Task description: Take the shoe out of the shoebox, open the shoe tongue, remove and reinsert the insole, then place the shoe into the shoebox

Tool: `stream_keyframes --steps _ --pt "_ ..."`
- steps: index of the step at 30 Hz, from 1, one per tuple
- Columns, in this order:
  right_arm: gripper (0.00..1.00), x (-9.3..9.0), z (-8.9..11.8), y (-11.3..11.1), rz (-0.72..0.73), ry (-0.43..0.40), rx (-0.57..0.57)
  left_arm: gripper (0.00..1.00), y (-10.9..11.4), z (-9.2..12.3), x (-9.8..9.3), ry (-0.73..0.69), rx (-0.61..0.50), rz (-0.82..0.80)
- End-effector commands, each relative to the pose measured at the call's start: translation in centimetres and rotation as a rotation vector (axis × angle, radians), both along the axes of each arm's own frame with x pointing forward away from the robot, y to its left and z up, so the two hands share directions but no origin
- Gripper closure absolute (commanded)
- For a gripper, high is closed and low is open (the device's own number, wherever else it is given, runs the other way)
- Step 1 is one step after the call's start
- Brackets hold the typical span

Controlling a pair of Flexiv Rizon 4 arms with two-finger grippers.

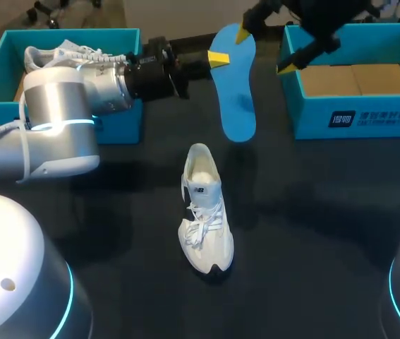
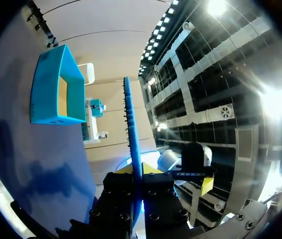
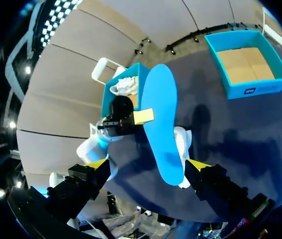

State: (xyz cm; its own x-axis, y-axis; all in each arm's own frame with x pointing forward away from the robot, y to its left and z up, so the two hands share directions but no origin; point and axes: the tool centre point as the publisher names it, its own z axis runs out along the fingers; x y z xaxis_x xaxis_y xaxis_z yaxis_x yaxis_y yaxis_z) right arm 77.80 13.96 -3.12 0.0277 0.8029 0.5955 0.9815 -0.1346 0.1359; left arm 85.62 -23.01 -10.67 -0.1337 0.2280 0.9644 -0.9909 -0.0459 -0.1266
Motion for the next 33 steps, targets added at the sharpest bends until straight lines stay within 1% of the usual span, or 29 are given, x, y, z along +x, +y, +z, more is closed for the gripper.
stream_keyframes --steps 1,2,5,8,12,17,21,24,25,29,31,32,33 --pt "0.00 1.9 1.4 2.6 0.022 0.087 -0.211 1.00 -0.1 -0.1 0.0 -0.001 -0.002 0.002" --pt "0.00 1.9 1.5 2.6 0.025 0.084 -0.219 1.00 -0.1 -0.1 0.0 -0.001 -0.002 0.002" --pt "0.00 2.1 1.6 2.4 0.039 0.080 -0.292 1.00 -0.1 -0.1 0.0 -0.001 -0.002 0.002" --pt "0.00 2.3 1.7 2.5 0.062 0.075 -0.320 1.00 -0.1 -0.1 0.0 -0.001 -0.002 0.002" --pt "0.00 2.3 1.6 2.4 0.084 0.088 -0.381 1.00 -0.1 -0.1 0.0 -0.001 -0.002 0.002" --pt "0.00 2.1 1.3 2.2 0.102 0.096 -0.413 1.00 -0.1 -0.1 0.0 -0.001 -0.002 0.002" --pt "0.00 2.0 0.7 1.8 0.092 0.111 -0.434 1.00 -0.1 -0.1 0.0 -0.001 -0.002 0.002" --pt "0.00 1.8 0.6 1.5 0.070 0.093 -0.450 1.00 -0.1 -0.1 0.0 -0.001 -0.002 0.002" --pt "0.00 1.7 0.5 1.4 0.065 0.108 -0.460 1.00 -0.1 -0.1 0.0 -0.001 -0.002 0.002" --pt "0.00 1.7 0.3 1.4 0.049 0.123 -0.459 1.00 -0.1 -0.1 0.0 -0.001 -0.002 0.002" --pt "0.00 1.7 0.4 1.6 0.021 0.161 -0.500 1.00 -0.1 -0.1 0.0 -0.001 -0.002 0.002" --pt "0.00 1.7 0.4 1.8 0.014 0.147 -0.502 1.00 -0.1 -0.1 0.0 -0.001 -0.002 0.002" --pt "0.00 1.7 0.5 1.9 0.002 0.165 -0.523 1.00 -0.1 -0.1 0.0 -0.001 -0.002 0.002"
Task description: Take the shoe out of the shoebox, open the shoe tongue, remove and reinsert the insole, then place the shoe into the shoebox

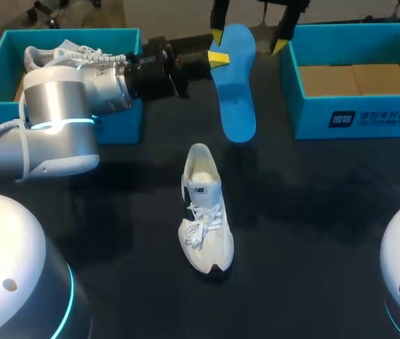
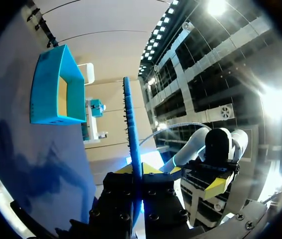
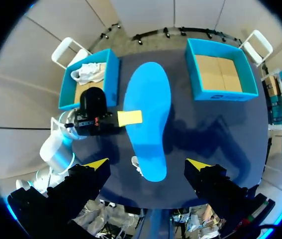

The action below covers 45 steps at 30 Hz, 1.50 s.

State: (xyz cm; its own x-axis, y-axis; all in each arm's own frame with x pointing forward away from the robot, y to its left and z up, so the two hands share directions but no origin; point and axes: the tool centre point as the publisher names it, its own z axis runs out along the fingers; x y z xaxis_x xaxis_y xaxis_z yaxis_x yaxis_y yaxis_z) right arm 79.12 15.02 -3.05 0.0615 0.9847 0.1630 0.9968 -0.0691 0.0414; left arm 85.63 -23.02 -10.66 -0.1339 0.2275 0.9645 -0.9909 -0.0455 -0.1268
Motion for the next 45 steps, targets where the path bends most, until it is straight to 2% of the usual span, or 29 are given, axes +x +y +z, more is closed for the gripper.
stream_keyframes --steps 1,5,45 --pt "0.00 0.39 0.40 0.99 -0.020 0.024 -0.066 1.00 -0.04 -0.08 -0.04 -0.001 -0.002 0.002" --pt "0.00 0.53 0.23 1.18 -0.034 0.002 -0.091 1.00 -0.04 -0.08 -0.04 -0.001 -0.002 0.002" --pt "0.00 0.53 0.23 1.18 -0.034 0.002 -0.091 1.00 -0.04 -0.08 -0.04 -0.001 -0.002 0.002"
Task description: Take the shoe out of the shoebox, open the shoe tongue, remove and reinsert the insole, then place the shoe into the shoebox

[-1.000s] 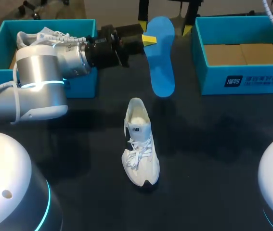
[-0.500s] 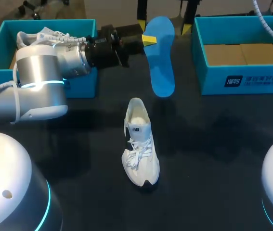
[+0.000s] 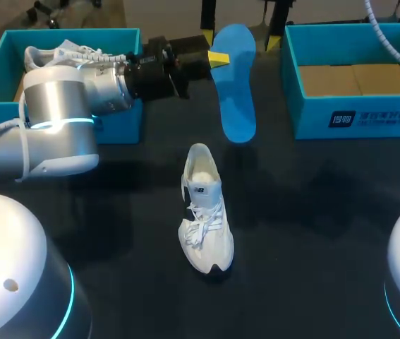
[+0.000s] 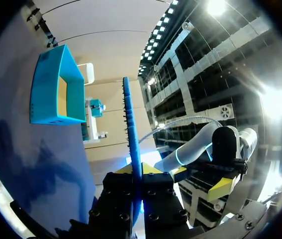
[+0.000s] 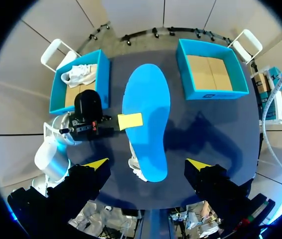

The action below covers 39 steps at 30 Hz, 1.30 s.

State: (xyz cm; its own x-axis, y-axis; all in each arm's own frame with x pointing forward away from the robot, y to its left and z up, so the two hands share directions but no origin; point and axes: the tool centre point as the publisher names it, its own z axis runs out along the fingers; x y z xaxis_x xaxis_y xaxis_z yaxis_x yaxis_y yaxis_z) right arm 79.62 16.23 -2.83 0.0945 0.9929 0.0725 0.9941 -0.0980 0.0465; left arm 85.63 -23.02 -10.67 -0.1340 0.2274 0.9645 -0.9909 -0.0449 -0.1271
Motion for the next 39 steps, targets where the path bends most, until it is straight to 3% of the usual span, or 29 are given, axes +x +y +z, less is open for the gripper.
stream_keyframes --steps 1,21,26,32,39 --pt "0.00 0.0 0.0 0.0 -0.001 0.000 0.000 1.00 0.0 -0.1 0.0 -0.001 -0.003 0.003" --pt "0.00 0.0 0.0 0.0 -0.001 0.000 0.000 1.00 0.0 -0.1 0.0 -0.001 -0.003 0.003" --pt "0.00 -0.9 -0.2 -2.4 0.018 -0.044 0.117 1.00 0.0 -0.1 0.0 -0.001 -0.003 0.003" --pt "0.00 -1.7 0.3 -4.8 0.032 -0.014 0.112 1.00 0.0 -0.1 0.0 -0.001 -0.003 0.003" --pt "0.00 -2.3 1.2 -7.5 0.092 -0.090 0.285 1.00 0.0 -0.1 0.0 -0.001 -0.003 0.003"
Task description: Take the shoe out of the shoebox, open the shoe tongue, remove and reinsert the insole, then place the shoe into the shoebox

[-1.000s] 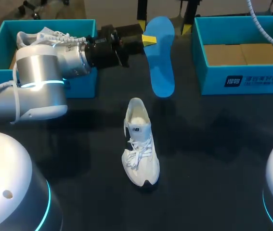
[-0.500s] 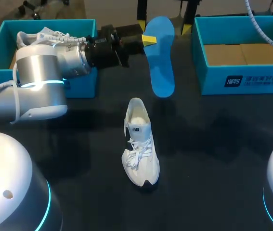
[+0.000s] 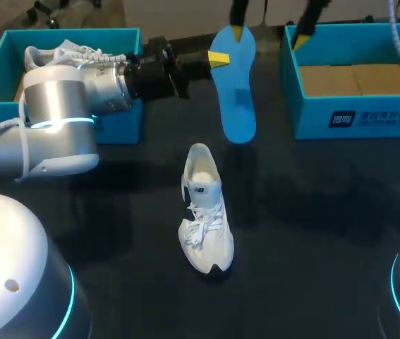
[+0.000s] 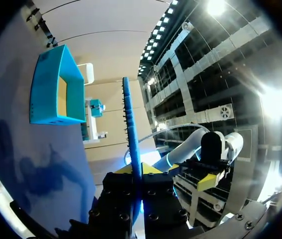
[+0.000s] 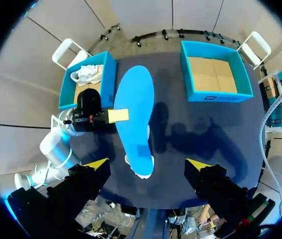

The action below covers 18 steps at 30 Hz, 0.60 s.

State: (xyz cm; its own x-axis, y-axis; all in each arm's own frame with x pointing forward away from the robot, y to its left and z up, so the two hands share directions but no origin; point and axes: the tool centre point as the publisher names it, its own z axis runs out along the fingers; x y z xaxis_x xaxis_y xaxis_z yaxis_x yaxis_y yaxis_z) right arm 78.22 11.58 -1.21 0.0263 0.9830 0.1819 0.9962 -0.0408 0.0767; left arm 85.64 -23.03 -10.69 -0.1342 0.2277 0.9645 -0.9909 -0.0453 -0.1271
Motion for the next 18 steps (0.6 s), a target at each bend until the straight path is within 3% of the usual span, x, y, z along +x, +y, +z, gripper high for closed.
stream_keyframes --steps 1,10,18 --pt "0.00 -0.9 -0.5 -3.1 0.046 -0.061 0.222 1.00 0.0 -0.1 -0.1 0.000 -0.002 0.002" --pt "0.00 -1.4 -1.0 -5.1 0.096 -0.121 0.453 1.00 0.0 -0.1 -0.1 0.000 -0.002 0.002" --pt "0.00 -1.4 -2.3 -6.5 0.139 -0.101 0.568 1.00 0.0 -0.1 -0.1 0.000 -0.002 0.002"
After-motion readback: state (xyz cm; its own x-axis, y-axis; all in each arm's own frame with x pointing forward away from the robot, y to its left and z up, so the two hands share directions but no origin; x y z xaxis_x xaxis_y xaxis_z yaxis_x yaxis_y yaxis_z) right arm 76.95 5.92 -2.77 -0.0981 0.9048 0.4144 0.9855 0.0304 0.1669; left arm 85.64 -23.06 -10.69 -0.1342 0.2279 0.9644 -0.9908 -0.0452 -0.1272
